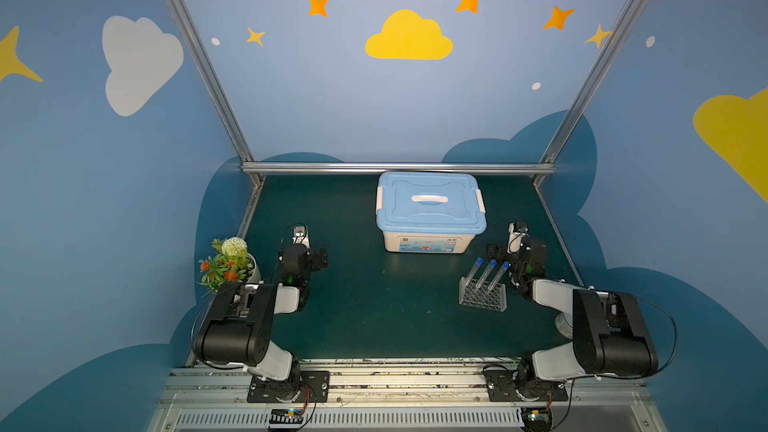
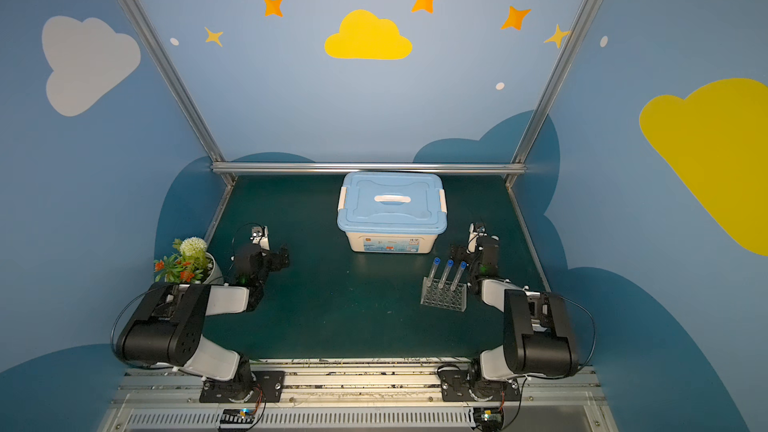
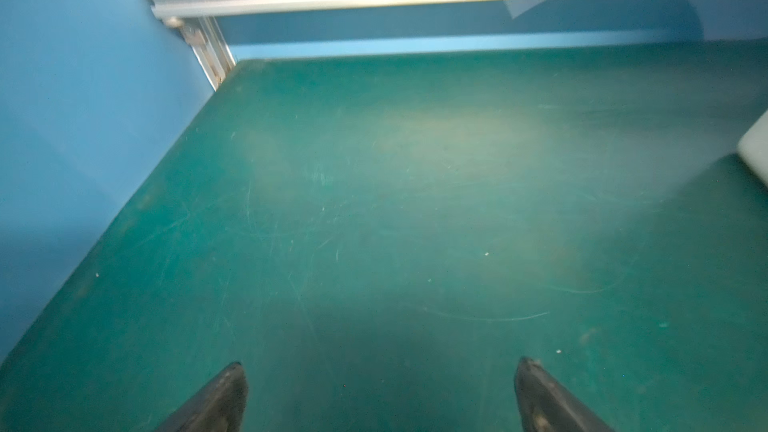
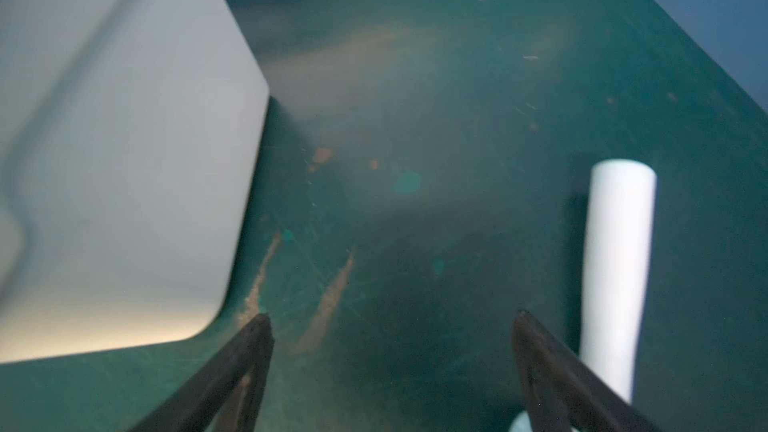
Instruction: Organize the chemistry lab equipment
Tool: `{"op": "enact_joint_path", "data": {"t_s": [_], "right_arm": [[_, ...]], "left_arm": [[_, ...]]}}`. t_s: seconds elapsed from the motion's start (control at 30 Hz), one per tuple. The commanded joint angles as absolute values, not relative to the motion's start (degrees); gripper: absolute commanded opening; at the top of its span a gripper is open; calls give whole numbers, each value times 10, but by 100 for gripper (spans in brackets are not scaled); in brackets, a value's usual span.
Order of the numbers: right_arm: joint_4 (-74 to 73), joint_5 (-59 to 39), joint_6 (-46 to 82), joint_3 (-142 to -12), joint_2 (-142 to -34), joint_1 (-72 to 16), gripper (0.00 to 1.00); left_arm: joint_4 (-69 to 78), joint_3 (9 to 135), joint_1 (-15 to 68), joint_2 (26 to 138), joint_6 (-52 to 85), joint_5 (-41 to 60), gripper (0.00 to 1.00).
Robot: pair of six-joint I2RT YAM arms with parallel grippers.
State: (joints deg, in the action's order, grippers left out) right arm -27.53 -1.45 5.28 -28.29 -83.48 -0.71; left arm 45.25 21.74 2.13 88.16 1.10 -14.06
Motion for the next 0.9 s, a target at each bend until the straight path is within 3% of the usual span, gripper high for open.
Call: {"op": "enact_joint_path", "data": {"t_s": [0.0, 0.87], "right_arm": [[-255, 8, 45, -302, -832, -13, 90], [-256, 12, 43, -303, -834, -16, 90]], "left_arm": [[465, 229, 14, 879, 16, -116, 100], [456, 232, 6, 880, 20, -104, 100]]}}
